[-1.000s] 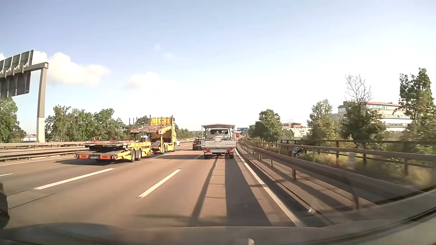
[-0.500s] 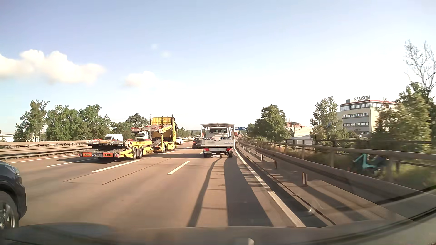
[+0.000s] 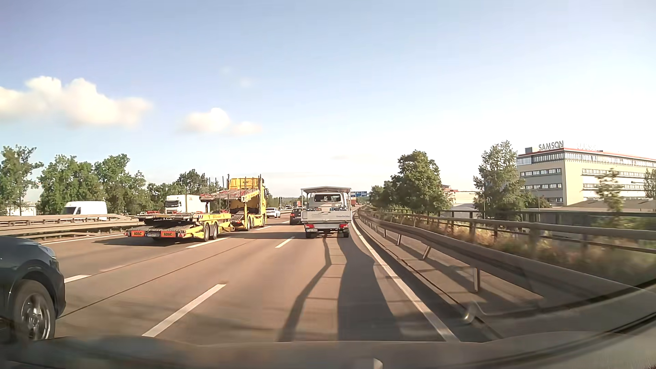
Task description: Follow the waypoints while adhering to traffic rules and regulations
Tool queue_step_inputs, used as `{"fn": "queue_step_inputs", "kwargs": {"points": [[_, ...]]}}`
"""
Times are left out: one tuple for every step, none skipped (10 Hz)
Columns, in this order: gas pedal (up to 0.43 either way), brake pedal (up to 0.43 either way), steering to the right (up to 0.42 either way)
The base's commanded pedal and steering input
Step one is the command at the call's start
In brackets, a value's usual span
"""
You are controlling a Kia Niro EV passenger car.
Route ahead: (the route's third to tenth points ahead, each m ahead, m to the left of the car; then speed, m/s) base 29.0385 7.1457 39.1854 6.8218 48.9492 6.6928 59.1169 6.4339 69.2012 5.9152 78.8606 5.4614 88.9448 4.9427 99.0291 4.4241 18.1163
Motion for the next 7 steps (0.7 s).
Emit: {"fn": "queue_step_inputs", "kwargs": {"points": [[0.157, 0.000, 0.005], [0.177, 0.000, 0.006], [0.177, 0.000, 0.006], [0.177, 0.000, 0.006], [0.189, 0.000, 0.006], [0.189, 0.000, 0.006], [0.189, 0.000, 0.006]]}}
